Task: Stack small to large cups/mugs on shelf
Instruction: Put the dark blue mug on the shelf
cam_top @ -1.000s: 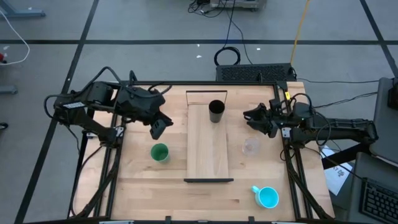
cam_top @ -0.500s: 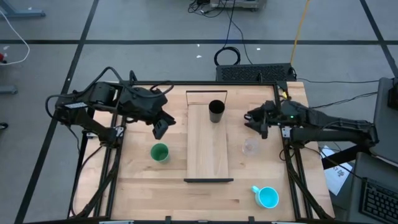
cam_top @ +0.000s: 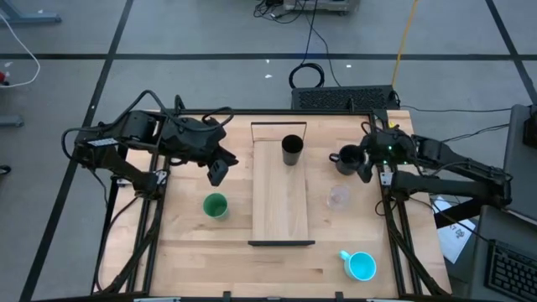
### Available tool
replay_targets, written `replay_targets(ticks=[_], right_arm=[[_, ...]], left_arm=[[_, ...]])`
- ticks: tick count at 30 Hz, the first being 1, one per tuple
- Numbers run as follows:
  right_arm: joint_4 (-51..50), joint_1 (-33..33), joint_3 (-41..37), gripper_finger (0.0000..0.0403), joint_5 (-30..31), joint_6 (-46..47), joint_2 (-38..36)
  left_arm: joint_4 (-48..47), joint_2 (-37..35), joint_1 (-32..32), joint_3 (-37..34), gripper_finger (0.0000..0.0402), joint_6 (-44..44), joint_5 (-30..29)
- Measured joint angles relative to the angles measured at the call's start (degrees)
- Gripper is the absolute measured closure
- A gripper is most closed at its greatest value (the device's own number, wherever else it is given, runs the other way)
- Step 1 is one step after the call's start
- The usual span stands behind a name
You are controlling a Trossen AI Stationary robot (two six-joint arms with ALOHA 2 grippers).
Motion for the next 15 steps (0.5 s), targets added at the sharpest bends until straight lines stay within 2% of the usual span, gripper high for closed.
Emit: replay_targets(ticks=[8,15], right_arm=[[-10.04,-1.13,5.9,0.0071,0.02,-9.23,5.4],[-15.35,-1.1,6.78,0.0071,-0.07,-14.37,10.61]], left_arm=[[0.72,0.0,-0.25,0.0,0.032,0.23,-0.16],[0.76,0.0,-0.68,0.0,0.032,0.93,-2.02]])
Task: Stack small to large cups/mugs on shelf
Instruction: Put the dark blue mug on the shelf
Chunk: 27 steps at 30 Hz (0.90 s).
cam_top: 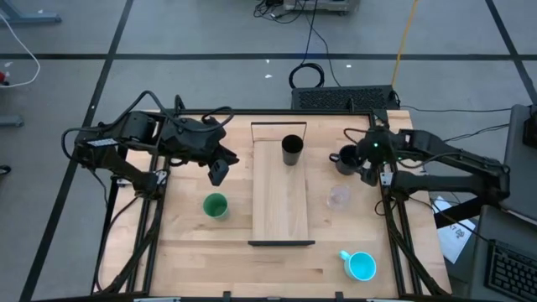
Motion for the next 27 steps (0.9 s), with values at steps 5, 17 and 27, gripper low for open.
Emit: replay_targets(ticks=[5,17,27], right_arm=[[-2.27,0.01,0.0,0.0071,1.8,-5.88,3.2],[-1.41,0.01,-1.4,0.0071,2.52,-9.94,6.73],[1.03,0.03,-6.41,0.0072,2.38,-11.92,7.02]], left_arm=[[0.0,0.0,0.0,0.0,0.032,-0.25,-0.07],[3.43,0.0,-0.09,0.0,0.032,1.56,-0.05],[3.65,0.0,-0.09,0.0,0.032,1.68,-0.03]])
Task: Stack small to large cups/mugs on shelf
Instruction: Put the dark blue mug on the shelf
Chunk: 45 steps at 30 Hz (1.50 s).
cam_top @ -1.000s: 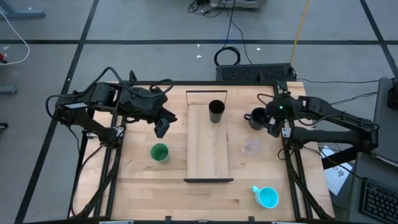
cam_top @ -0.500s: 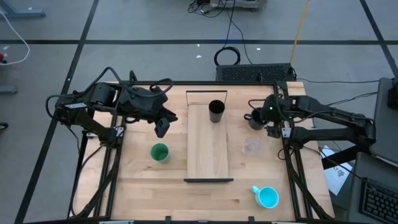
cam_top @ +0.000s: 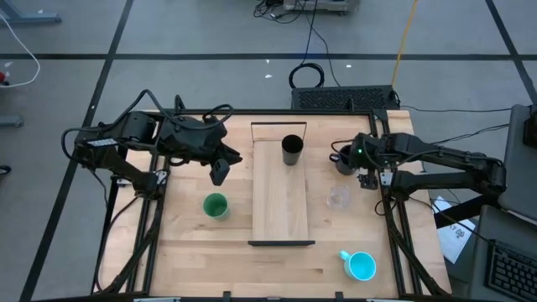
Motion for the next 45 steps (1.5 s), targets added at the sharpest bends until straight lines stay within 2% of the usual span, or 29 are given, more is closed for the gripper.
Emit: replay_targets(ticks=[5,18,24,31,45], right_arm=[[2.18,0.0,-1.23,0.009,-0.08,-1.19,0.0],[3.89,0.02,-3.01,0.0169,-1.16,-3.01,1.46],[3.98,0.02,-3.01,0.0251,-1.25,-3.21,3.2],[4.58,0.02,-3.01,0.0384,-1.29,-4.09,4.71],[4.21,0.02,-1.48,0.0393,-1.57,-4.54,2.45]], left_arm=[[0.66,0.0,0.0,0.0,0.032,-0.03,0.02],[1.1,0.0,-0.01,0.0,0.032,-0.42,0.41],[1.1,0.0,-0.02,0.0,0.032,-0.46,0.59],[1.07,0.0,-0.04,0.0,0.032,-0.72,0.61],[0.54,0.0,-0.04,0.0,0.032,-0.81,0.59]])
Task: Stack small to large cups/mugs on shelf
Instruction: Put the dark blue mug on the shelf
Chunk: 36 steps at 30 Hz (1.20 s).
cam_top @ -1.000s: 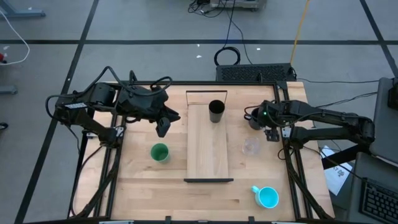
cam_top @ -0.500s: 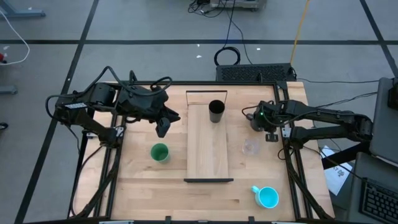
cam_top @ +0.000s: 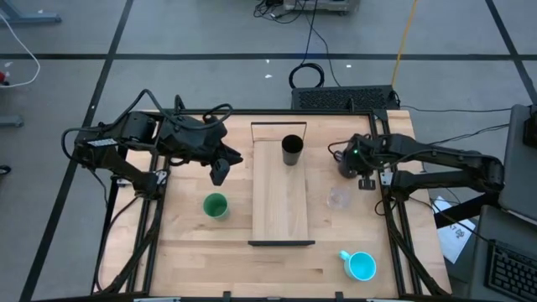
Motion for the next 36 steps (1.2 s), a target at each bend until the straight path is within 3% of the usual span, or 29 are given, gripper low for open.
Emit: replay_targets(ticks=[12,21,29,36], right_arm=[[-3.51,1.0,7.77,0.0393,0.16,-2.83,-0.09],[-8.36,3.72,18.76,0.0393,0.24,-3.78,-0.09],[-14.29,7.74,30.87,0.0394,0.28,-2.47,-0.13],[-13.68,14.15,37.78,0.0394,0.23,0.51,0.0]], left_arm=[[-0.06,0.0,0.25,0.0,0.032,0.05,-0.02],[-0.25,0.0,1.67,0.0,0.032,0.03,-0.31],[-0.89,0.0,4.26,0.0,0.032,-1.03,-0.28],[0.34,0.0,6.9,0.0,0.032,-2.64,-0.08]])
